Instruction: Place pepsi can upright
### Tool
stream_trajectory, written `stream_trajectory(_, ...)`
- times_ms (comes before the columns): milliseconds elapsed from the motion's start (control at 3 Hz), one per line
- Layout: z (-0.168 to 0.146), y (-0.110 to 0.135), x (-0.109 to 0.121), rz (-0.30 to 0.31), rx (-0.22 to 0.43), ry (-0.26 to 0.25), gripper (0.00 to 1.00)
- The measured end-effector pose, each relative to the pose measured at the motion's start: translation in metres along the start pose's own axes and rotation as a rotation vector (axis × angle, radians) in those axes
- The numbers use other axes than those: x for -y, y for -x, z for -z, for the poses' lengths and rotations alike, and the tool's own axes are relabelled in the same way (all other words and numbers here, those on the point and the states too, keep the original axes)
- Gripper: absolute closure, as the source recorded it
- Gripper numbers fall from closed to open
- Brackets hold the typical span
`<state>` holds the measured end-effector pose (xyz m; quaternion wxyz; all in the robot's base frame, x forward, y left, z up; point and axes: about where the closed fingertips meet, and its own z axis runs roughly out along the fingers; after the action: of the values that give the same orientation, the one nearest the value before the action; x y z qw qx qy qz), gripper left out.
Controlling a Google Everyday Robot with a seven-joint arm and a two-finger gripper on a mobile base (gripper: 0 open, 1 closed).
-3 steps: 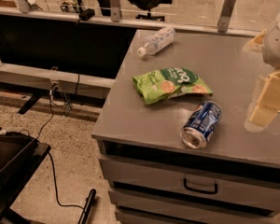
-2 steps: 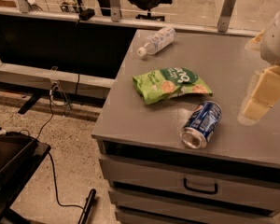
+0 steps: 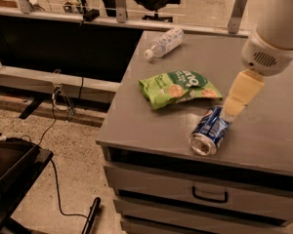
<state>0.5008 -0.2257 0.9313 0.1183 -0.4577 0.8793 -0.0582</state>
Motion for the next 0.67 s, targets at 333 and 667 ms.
stream_trajectory(333, -0.0114, -0.0025, 0.0113, -0.135, -0.098, -0.044, 0.00)
stream_trajectory(667, -0.0156, -0.0071, 0.0139, -0.329, -0.137, -0.036, 0.00)
